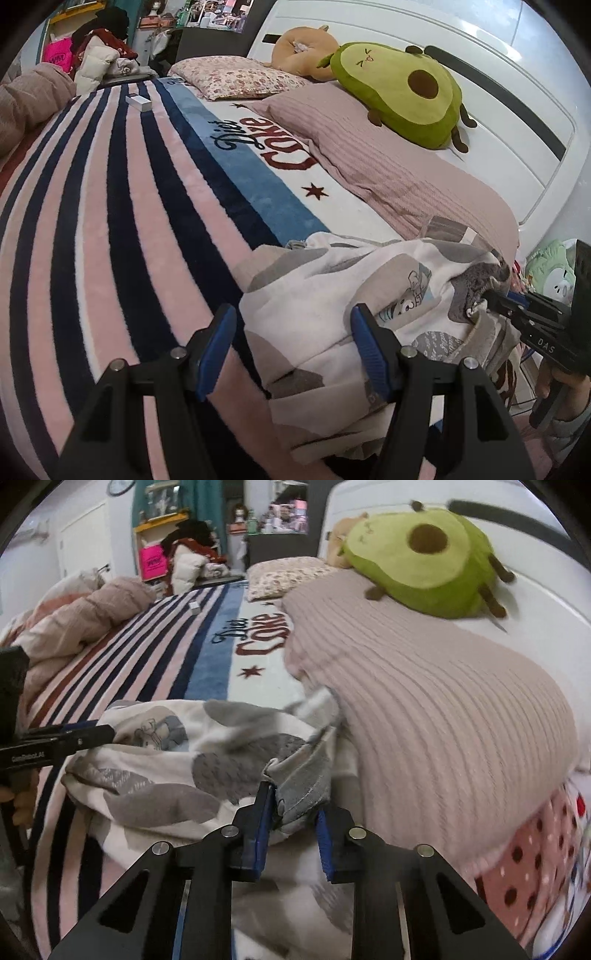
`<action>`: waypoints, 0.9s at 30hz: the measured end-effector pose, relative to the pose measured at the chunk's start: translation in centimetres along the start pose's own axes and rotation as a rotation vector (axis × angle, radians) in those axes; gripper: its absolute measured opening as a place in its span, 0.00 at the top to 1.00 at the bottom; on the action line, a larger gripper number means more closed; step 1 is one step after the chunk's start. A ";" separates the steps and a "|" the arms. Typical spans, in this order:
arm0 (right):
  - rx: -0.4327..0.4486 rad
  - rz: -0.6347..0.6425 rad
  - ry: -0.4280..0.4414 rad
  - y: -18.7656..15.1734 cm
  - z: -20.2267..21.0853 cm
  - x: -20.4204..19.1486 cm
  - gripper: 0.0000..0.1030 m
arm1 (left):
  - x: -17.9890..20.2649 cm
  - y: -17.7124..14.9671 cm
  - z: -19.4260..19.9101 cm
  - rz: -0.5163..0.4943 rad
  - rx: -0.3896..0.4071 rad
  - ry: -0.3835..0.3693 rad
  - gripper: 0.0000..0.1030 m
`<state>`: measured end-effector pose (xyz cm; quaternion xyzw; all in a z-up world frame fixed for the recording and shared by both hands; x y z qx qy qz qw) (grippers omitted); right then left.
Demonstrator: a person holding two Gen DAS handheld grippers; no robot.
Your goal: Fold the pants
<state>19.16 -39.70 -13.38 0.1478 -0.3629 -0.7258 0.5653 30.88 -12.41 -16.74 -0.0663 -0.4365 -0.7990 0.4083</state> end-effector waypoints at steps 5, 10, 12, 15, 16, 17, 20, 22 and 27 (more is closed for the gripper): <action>-0.025 -0.050 -0.033 -1.2 0.9 1.4 0.80 | 0.1 -0.1 0.2 -0.010 -0.003 0.015 0.41; 0.137 -0.109 -0.062 0.5 4.2 2.2 0.64 | 0.1 0.0 0.6 -0.015 0.004 0.018 0.41; 0.169 -0.092 0.008 1.5 4.7 1.0 0.59 | 0.0 0.0 0.6 -0.010 0.006 0.014 0.41; 0.142 -0.001 0.105 2.2 3.7 -2.5 0.60 | -0.1 0.0 0.6 -0.003 0.004 0.009 0.41; 0.121 0.055 0.140 2.0 3.0 -4.2 0.60 | -0.2 0.0 0.6 -0.002 0.004 0.008 0.41; 0.105 0.086 0.157 2.0 2.5 -5.1 0.61 | -0.2 0.0 0.6 -0.001 0.004 0.007 0.41; 0.019 0.169 0.176 0.8 0.5 -7.7 0.61 | -0.2 0.0 0.5 -0.002 0.003 0.008 0.41; -0.017 0.198 0.134 -0.1 -0.3 -7.6 0.61 | -0.2 0.0 0.5 0.002 0.003 0.001 0.40; -0.071 0.153 0.060 -2.3 0.0 -4.2 0.64 | 0.1 -0.1 0.4 -0.010 -0.004 0.001 0.38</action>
Point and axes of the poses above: each gripper's, at about its wrist camera, not at the fingertips, and z roughly against the way its jaws point, x to its right, y to its top, the point moved 4 cm from there along -z, roughly the way its jaws point, and after that the axes turned 14 degrees about -y, right-handed, at the moved point
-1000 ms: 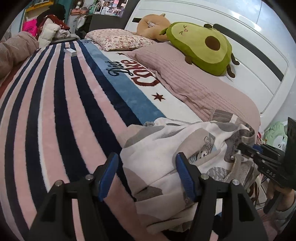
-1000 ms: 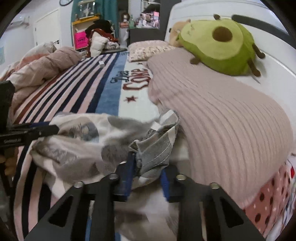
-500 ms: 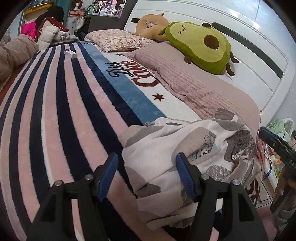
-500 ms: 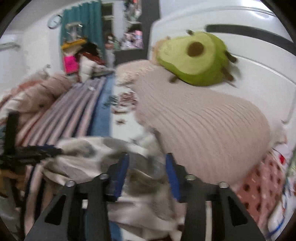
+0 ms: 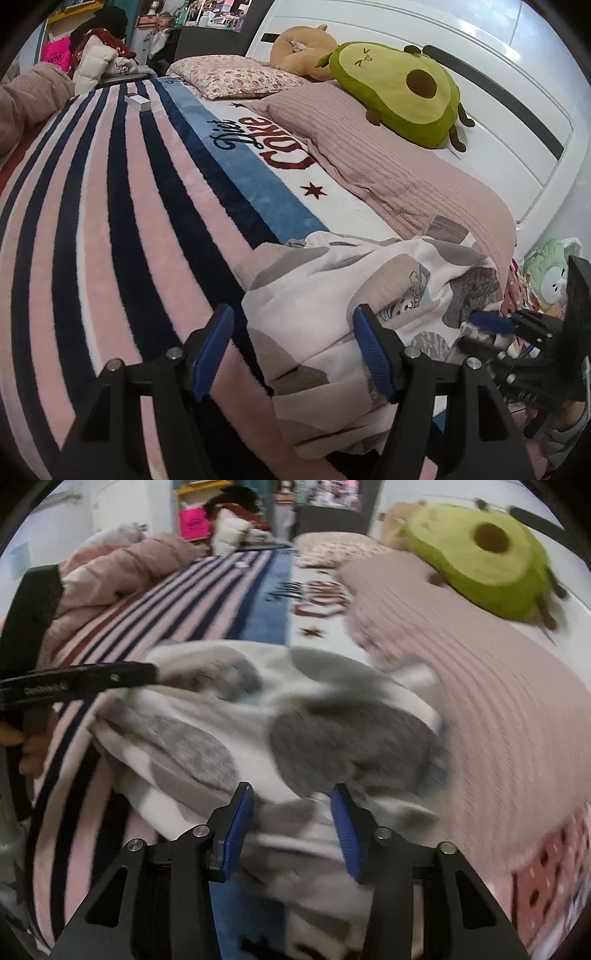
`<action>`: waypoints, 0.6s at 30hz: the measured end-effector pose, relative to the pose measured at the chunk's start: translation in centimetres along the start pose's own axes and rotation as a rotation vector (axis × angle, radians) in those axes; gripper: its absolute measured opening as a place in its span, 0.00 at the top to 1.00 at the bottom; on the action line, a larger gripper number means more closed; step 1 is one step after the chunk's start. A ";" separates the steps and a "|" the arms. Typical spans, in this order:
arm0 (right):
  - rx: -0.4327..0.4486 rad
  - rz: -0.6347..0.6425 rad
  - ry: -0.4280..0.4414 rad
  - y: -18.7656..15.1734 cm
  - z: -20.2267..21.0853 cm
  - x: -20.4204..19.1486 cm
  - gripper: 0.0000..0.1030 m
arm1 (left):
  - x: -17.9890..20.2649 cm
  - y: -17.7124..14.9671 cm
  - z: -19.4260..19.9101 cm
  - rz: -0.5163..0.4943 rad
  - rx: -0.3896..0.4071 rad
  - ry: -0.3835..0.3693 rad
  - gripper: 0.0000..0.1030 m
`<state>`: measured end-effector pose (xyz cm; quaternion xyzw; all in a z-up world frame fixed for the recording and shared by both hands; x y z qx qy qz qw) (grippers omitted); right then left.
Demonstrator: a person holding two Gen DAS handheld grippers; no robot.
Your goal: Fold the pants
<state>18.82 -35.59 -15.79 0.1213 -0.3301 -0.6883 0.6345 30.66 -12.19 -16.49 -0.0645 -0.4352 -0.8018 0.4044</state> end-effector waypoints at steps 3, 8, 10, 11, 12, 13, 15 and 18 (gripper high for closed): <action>0.005 -0.057 -0.086 -0.5 0.8 1.8 0.64 | 0.1 0.0 0.1 -0.009 0.001 0.013 0.38; 0.006 -0.060 -0.150 -0.8 1.1 2.3 0.64 | 0.0 0.1 0.2 -0.004 0.001 0.013 0.38; 0.034 -0.051 -0.160 -0.9 1.7 1.9 0.61 | 0.0 0.1 0.3 -0.010 0.002 0.021 0.38; 0.057 -0.060 -0.129 -0.8 2.1 1.9 0.62 | 0.0 0.1 0.3 -0.009 0.003 0.021 0.38; 0.075 -0.079 -0.090 -0.7 2.5 1.9 0.61 | 0.0 0.1 0.4 -0.007 0.004 0.018 0.38; 0.086 -0.105 -0.060 -0.5 2.7 2.1 0.61 | -0.1 0.1 0.4 -0.002 0.005 0.014 0.38; 0.089 -0.142 -0.046 0.2 2.4 2.5 0.61 | -0.1 0.1 0.4 0.001 0.006 0.012 0.38; 0.070 -0.166 -0.035 1.3 1.0 2.8 0.61 | -0.1 0.1 0.4 0.002 0.005 0.011 0.38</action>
Point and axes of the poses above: each gripper's, at about its wrist camera, not at the fingertips, and z roughly against the way its jaws point, x to its right, y to its top, the point moved 4 cm from there along -z, roughly the way its jaws point, and after that the axes turned 14 degrees about -y, right-handed, at the moved point
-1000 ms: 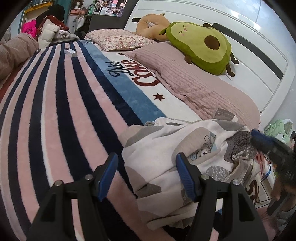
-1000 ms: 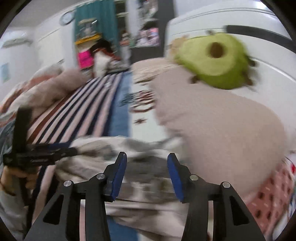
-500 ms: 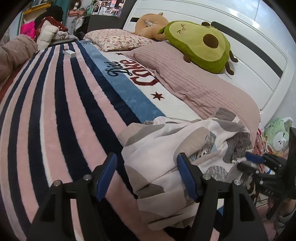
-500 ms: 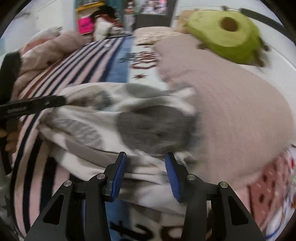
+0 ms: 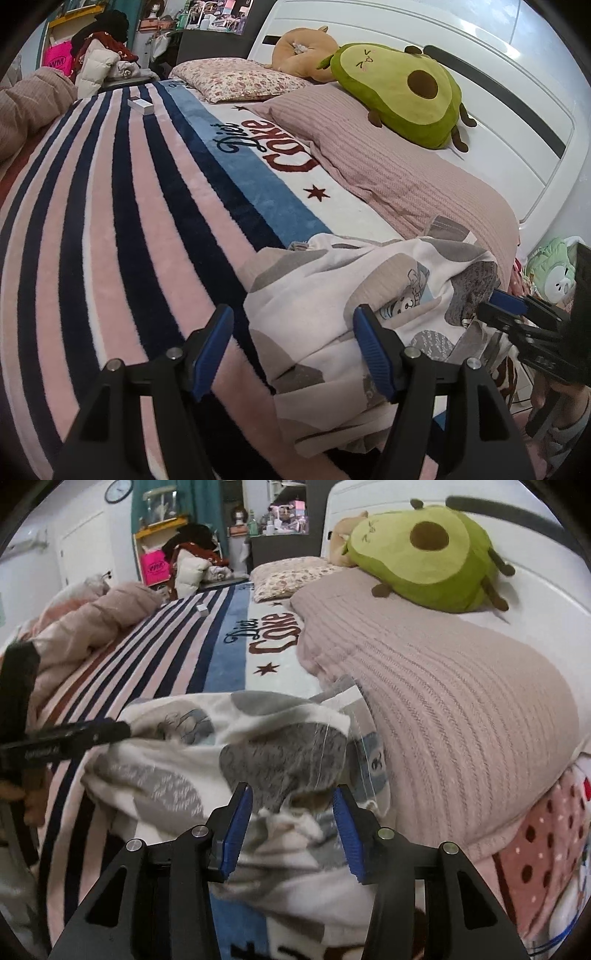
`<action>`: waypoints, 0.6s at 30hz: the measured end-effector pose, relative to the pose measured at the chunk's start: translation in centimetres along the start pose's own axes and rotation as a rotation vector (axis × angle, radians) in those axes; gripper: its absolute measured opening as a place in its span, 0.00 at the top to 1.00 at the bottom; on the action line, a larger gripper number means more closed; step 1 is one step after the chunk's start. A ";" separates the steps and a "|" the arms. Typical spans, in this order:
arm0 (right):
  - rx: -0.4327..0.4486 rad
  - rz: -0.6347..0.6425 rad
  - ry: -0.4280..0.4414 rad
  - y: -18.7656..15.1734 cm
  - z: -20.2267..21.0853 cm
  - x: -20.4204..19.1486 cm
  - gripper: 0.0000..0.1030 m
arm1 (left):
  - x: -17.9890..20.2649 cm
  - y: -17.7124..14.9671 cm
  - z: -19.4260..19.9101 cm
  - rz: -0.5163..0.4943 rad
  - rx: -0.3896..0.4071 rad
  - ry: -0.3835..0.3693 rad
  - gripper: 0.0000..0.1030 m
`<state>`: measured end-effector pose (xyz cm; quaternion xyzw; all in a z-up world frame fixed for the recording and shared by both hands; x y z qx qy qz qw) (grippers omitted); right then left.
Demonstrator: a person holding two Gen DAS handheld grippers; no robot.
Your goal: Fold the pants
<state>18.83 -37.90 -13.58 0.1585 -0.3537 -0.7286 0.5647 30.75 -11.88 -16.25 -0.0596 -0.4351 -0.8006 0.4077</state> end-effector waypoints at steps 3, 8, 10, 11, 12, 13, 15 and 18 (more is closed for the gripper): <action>-0.027 0.062 -0.052 -0.2 -0.9 -0.5 0.92 | 0.0 0.0 0.0 0.000 -0.003 -0.001 0.38; -0.037 0.080 -0.094 -1.4 -0.3 0.2 1.00 | -0.1 0.0 0.1 0.000 -0.004 -0.004 0.38; -0.029 0.072 -0.146 -1.6 0.1 1.4 1.00 | -0.1 0.0 0.1 -0.005 -0.007 -0.002 0.38; -0.027 0.065 -0.159 -1.7 0.2 2.0 1.00 | 0.0 0.0 0.1 -0.007 -0.008 0.000 0.38; -0.032 0.037 -0.160 -1.8 0.3 2.7 1.00 | -0.1 0.0 0.2 -0.008 -0.008 0.001 0.38; -0.030 0.016 -0.148 -1.7 0.5 3.2 1.00 | -0.1 0.0 0.3 -0.008 -0.005 0.004 0.38; 0.003 -0.051 -0.082 -1.2 1.3 3.9 1.00 | -0.3 0.1 0.6 -0.005 0.004 0.010 0.38; 0.066 -0.088 -0.001 0.4 2.2 4.0 0.81 | -0.7 0.2 1.0 0.007 0.018 0.014 0.38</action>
Point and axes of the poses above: each gripper's, at about its wrist camera, not at the fingertips, and z roughly against the way its jaws point, x to its right, y to its top, the point moved 4 cm from there along -z, roughly the way its jaws point, and after that the axes turned 14 degrees about -y, right-handed, at the moved point
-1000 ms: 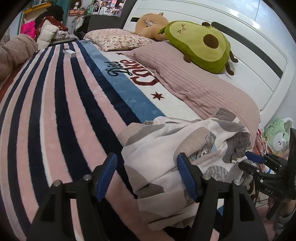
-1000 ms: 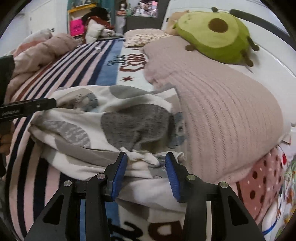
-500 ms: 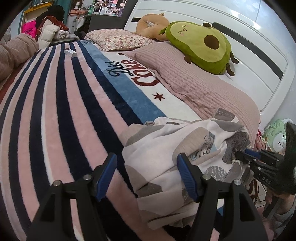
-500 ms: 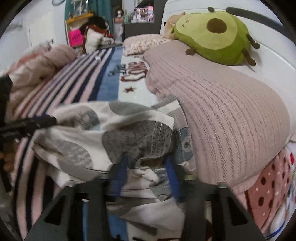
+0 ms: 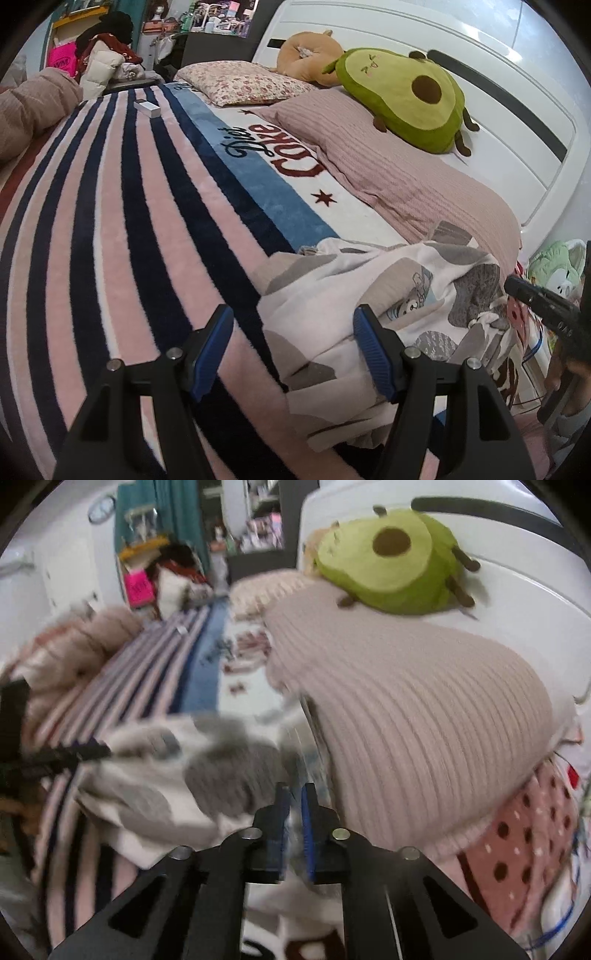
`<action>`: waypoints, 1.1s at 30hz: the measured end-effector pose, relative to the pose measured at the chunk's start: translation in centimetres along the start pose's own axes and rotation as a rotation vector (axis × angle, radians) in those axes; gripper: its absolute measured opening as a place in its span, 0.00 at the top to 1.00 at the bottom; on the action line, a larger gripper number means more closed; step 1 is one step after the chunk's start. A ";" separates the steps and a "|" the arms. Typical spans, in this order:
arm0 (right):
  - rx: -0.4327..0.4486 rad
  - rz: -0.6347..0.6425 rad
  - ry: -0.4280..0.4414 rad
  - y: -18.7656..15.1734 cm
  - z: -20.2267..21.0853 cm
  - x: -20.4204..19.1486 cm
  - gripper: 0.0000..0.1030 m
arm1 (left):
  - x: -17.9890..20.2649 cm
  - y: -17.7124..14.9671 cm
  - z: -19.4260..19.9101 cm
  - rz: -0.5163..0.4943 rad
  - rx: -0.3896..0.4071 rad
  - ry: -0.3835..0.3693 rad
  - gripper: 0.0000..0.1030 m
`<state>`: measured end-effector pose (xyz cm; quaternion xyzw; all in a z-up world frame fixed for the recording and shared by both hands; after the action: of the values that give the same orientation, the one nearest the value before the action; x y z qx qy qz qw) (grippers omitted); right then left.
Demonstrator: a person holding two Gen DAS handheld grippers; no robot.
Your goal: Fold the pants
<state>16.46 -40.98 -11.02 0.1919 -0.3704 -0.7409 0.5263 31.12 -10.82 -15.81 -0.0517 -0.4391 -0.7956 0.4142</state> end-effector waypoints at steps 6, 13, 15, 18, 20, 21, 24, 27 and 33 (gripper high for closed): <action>-0.074 0.017 0.158 1.8 -3.3 -2.1 0.62 | -0.6 0.1 0.2 0.017 0.007 0.002 0.38; 0.033 0.101 0.110 4.7 -3.8 -4.4 0.97 | -0.6 -0.1 -0.2 0.011 -0.006 -0.004 0.38; 0.059 0.093 0.077 6.0 -3.8 -4.2 0.97 | -0.7 -0.1 -0.3 0.010 -0.012 -0.009 0.37; 0.074 0.081 0.025 7.2 -4.2 -3.5 0.97 | -0.8 -0.2 -0.5 0.013 -0.019 -0.021 0.34; 0.047 0.080 -0.013 7.2 -4.9 -3.1 0.97 | -0.7 -0.3 -0.7 0.014 -0.029 -0.043 0.33; 0.026 0.075 -0.022 7.0 -5.2 -2.8 0.97 | -0.7 -0.4 -0.7 0.013 -0.033 -0.049 0.32; -0.028 0.068 -0.066 5.7 -5.8 -1.5 0.93 | -0.5 -0.6 -1.0 -0.009 -0.050 -0.033 0.27; -0.028 0.045 -0.082 4.6 -5.4 -0.3 0.76 | -0.4 -0.8 -1.3 -0.022 -0.068 -0.029 0.25; -0.102 -0.023 0.057 3.9 -6.2 -0.7 0.45 | -0.5 -1.5 -2.0 -0.031 -0.128 -0.039 0.20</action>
<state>23.35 -43.18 -12.23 0.1901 -0.3146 -0.7591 0.5373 30.97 -11.59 -18.22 -0.0868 -0.3961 -0.8273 0.3889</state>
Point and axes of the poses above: each gripper's, at about its wrist camera, not at the fingertips, and z roughly against the way its jaws point, x to its right, y to its top, the point moved 4 cm from there along -z, roughly the way its jaws point, and after that the axes turned 14 degrees about -y, right-handed, at the moved point
